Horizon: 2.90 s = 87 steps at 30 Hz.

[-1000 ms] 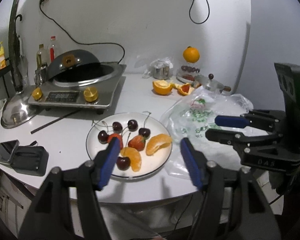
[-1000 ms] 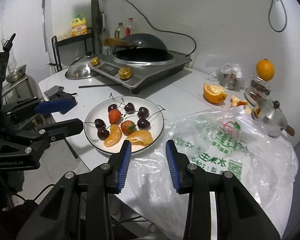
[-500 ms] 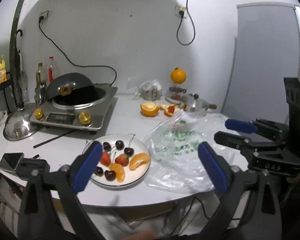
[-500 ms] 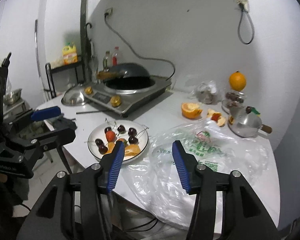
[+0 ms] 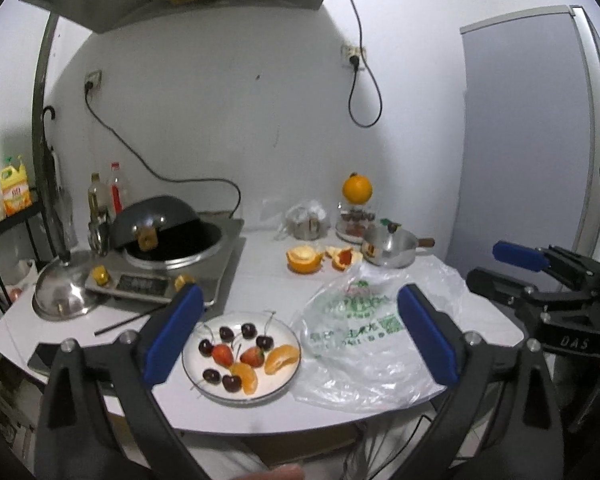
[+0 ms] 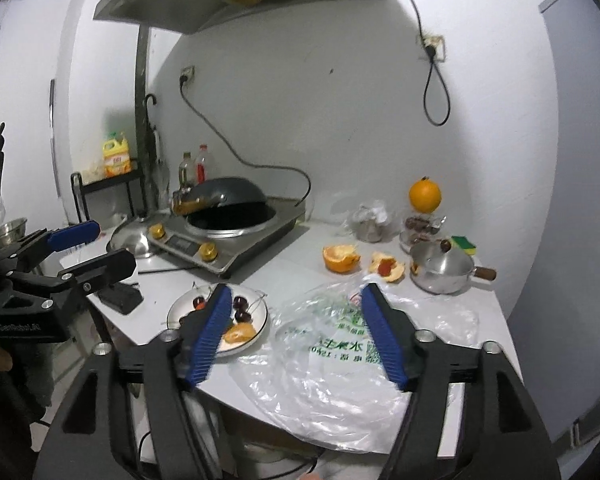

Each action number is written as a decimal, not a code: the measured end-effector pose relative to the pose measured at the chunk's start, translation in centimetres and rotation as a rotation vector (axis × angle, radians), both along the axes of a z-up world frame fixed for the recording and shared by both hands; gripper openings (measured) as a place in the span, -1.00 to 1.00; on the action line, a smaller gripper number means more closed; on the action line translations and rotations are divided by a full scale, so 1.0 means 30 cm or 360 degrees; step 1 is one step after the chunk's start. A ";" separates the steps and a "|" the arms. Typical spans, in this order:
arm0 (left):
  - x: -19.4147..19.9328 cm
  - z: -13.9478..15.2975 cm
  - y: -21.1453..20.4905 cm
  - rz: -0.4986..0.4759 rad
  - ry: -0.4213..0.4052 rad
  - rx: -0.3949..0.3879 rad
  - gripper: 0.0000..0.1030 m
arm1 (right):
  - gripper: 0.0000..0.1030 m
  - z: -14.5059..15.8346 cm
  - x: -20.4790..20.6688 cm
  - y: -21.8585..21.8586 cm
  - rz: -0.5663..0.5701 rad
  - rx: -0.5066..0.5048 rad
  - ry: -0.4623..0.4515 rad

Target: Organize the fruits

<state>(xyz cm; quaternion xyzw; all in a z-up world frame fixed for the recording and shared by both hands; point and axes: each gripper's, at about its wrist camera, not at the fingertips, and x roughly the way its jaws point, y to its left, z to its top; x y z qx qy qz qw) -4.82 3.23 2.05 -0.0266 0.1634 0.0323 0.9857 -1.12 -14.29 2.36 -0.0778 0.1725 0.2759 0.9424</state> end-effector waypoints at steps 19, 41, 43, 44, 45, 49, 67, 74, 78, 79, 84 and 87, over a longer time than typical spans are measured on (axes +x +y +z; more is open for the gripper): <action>-0.069 0.199 -0.051 0.0040 -0.0236 0.0093 0.98 | 0.62 0.174 -0.066 -0.081 -0.0116 0.0104 -0.0236; -0.092 0.260 -0.062 0.0088 -0.0311 0.0117 0.98 | 0.62 0.227 -0.082 -0.076 -0.0124 0.0110 -0.0316; -0.091 0.259 -0.063 0.0087 -0.0310 0.0118 0.98 | 0.62 0.227 -0.082 -0.076 -0.0123 0.0109 -0.0314; -0.091 0.259 -0.064 0.0093 -0.0309 0.0118 0.98 | 0.62 0.227 -0.082 -0.076 -0.0122 0.0110 -0.0314; -0.091 0.258 -0.065 0.0097 -0.0308 0.0119 0.98 | 0.62 0.227 -0.083 -0.076 -0.0120 0.0111 -0.0313; -0.091 0.255 -0.066 0.0097 -0.0303 0.0124 0.98 | 0.62 0.224 -0.083 -0.075 -0.0112 0.0106 -0.0313; -0.079 0.242 -0.071 0.0081 -0.0280 0.0119 0.98 | 0.62 0.213 -0.074 -0.063 -0.0110 0.0100 -0.0285; -0.074 0.233 -0.072 0.0063 -0.0275 0.0109 0.98 | 0.62 0.205 -0.066 -0.055 -0.0110 0.0092 -0.0271; -0.070 0.229 -0.075 0.0058 -0.0271 0.0110 0.98 | 0.62 0.199 -0.065 -0.051 -0.0109 0.0088 -0.0263; -0.069 0.229 -0.076 0.0057 -0.0271 0.0110 0.98 | 0.62 0.200 -0.064 -0.051 -0.0108 0.0089 -0.0263; -0.069 0.229 -0.077 0.0052 -0.0270 0.0113 0.98 | 0.62 0.199 -0.063 -0.050 -0.0112 0.0085 -0.0260; -0.067 0.228 -0.078 0.0051 -0.0269 0.0111 0.98 | 0.62 0.200 -0.062 -0.051 -0.0113 0.0087 -0.0258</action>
